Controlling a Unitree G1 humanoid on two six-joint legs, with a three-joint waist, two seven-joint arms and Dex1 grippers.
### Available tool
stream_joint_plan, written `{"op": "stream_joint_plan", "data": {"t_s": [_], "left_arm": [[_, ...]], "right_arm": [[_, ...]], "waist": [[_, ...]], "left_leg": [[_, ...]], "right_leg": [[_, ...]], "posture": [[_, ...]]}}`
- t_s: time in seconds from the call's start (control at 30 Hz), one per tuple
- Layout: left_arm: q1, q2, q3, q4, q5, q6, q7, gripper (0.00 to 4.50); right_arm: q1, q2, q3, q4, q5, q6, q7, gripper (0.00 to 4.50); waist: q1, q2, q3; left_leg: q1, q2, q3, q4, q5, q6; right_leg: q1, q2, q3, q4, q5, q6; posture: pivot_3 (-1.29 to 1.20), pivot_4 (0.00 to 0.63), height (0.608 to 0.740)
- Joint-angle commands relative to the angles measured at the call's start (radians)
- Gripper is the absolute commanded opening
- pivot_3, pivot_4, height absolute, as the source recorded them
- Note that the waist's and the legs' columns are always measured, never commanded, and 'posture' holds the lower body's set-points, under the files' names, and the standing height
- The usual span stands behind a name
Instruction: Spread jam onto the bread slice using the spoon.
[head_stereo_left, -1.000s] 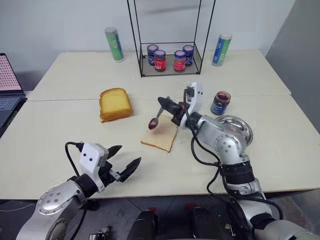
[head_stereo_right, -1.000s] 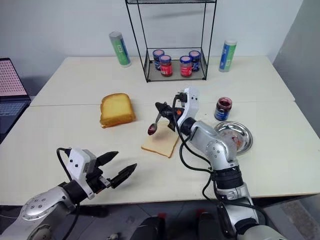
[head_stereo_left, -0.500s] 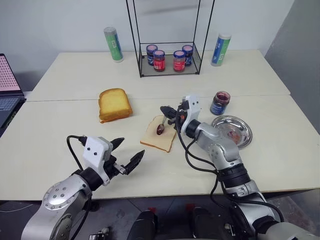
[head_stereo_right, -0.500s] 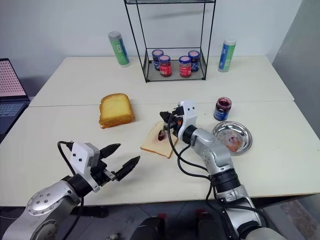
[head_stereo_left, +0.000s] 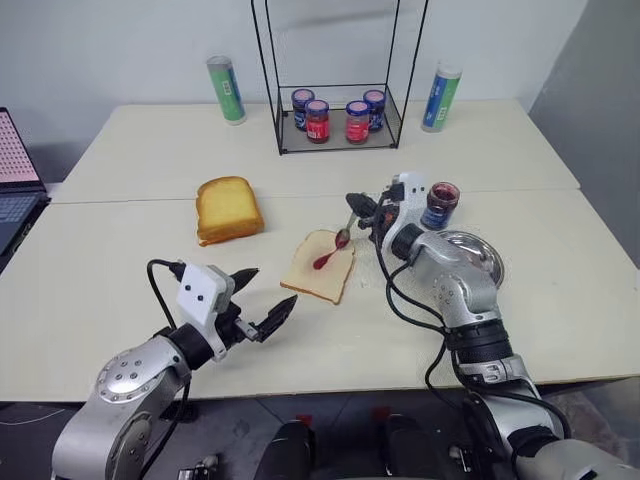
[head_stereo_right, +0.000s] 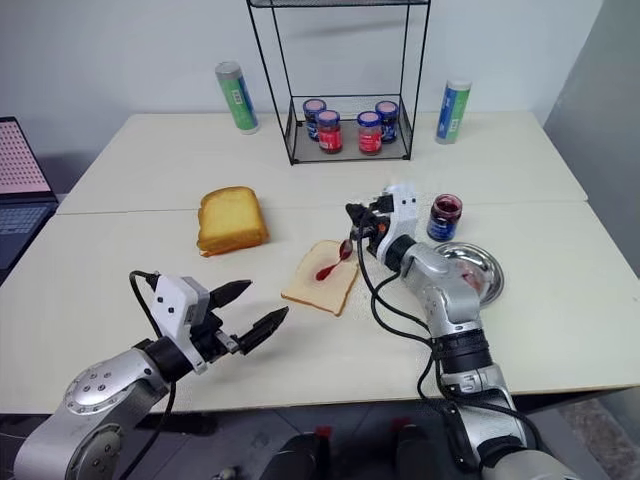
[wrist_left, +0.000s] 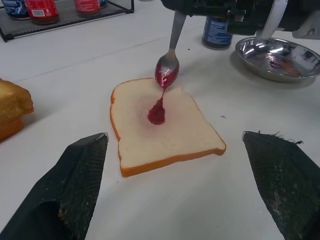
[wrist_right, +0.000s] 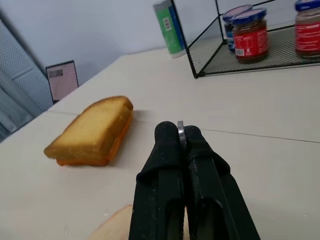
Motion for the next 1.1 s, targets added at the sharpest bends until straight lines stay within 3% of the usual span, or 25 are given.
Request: {"op": "stream_joint_plan", "data": {"t_s": [0.03,0.17,0.57,0.9,1.1], "left_arm": [[-0.011,0.014,0.004,-0.012,-0.016,-0.017,-0.010,4.50],[-0.018,0.022,0.009,-0.015,-0.023,-0.011,-0.008,4.50],[-0.019,0.035,0.008,-0.030,-0.032,0.001,0.005,4.50],[-0.040,0.038,-0.003,0.000,-0.026,-0.010,-0.004,4.50],[-0.058,0.040,-0.006,0.018,-0.024,-0.016,-0.012,4.50]], "right_arm": [[-0.046,0.081,-0.158,-0.047,0.231,0.186,-0.108,0.03],[-0.041,0.141,-0.256,-0.011,0.360,0.287,-0.190,0.03],[-0.002,0.114,-0.224,0.179,0.215,0.176,-0.163,0.03],[-0.005,-0.042,-0.236,0.079,0.244,0.276,-0.133,0.03],[-0.071,0.005,-0.290,0.013,0.343,0.349,-0.210,0.03]], "waist": [[0.000,0.000,0.000],[0.000,0.000,0.000],[-0.006,0.000,0.000],[0.005,0.000,0.000],[0.000,0.000,0.000]], "left_leg": [[0.000,0.001,0.000,0.000,0.000,0.000],[0.000,0.004,0.001,0.000,0.000,0.000],[0.000,-0.001,0.003,0.000,0.000,0.000],[0.000,-0.001,0.001,0.001,0.000,0.000],[0.000,-0.001,0.002,0.000,0.000,0.000]], "right_leg": [[0.000,0.000,0.000,0.000,0.000,0.000],[0.000,0.000,0.000,0.000,0.000,0.000],[0.000,0.000,0.000,0.000,0.000,0.000],[0.001,0.000,-0.001,0.000,0.000,0.000],[0.001,0.000,0.000,0.000,0.000,0.000]], "posture": [[0.00,0.150,0.740],[0.00,0.150,0.740],[0.00,0.150,0.740],[0.00,0.150,0.740],[0.00,0.150,0.740]]}}
